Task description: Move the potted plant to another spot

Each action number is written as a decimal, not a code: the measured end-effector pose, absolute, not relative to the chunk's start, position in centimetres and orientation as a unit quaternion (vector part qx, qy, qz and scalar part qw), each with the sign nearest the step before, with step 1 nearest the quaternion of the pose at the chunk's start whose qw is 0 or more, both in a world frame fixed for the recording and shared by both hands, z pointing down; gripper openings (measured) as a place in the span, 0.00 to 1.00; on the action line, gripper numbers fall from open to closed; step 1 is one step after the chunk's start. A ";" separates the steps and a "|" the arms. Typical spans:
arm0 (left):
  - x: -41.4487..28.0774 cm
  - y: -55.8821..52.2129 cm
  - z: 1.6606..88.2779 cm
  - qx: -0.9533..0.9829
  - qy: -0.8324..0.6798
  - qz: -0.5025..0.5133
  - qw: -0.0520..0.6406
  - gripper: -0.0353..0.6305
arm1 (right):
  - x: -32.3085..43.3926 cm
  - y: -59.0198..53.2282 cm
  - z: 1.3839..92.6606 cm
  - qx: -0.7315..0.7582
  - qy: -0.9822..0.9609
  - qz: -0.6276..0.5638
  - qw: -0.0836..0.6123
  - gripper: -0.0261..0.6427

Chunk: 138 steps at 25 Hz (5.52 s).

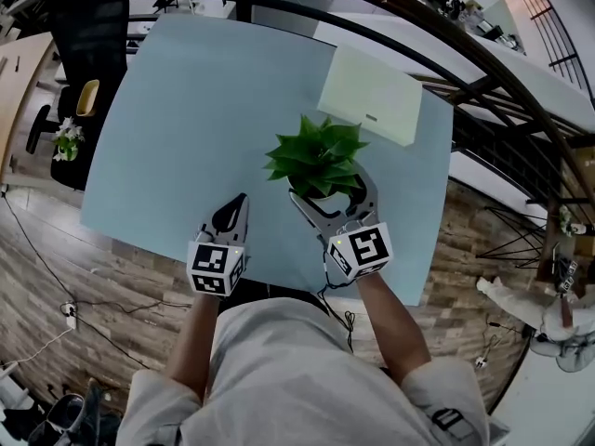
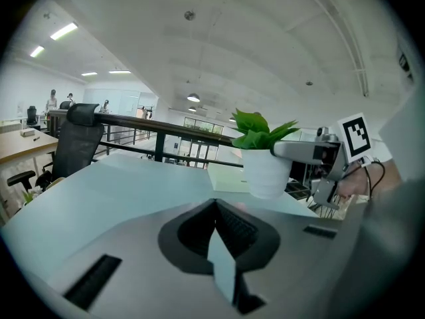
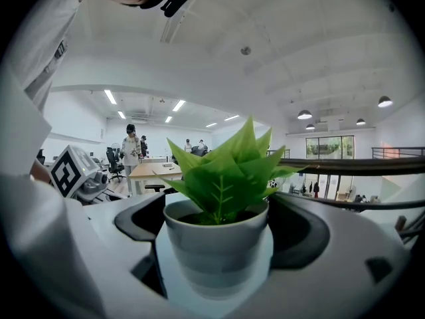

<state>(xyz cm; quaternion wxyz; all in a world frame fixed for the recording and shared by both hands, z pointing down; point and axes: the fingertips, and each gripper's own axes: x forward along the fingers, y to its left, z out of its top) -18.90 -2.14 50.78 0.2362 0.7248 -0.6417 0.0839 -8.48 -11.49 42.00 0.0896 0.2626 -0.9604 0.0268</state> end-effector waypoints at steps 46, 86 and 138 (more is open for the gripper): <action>-26.2 -10.7 59.5 0.746 -0.586 0.099 0.301 0.07 | -18.7 -24.6 51.5 0.353 -0.926 0.098 0.094 0.77; -28.6 -19.3 63.3 0.729 -0.597 0.149 0.302 0.07 | -22.8 -35.7 57.3 0.384 -0.914 0.099 0.085 0.77; -24.8 -15.1 60.7 0.747 -0.570 0.135 0.315 0.07 | -14.3 -24.8 61.4 0.424 -0.876 0.166 0.161 0.35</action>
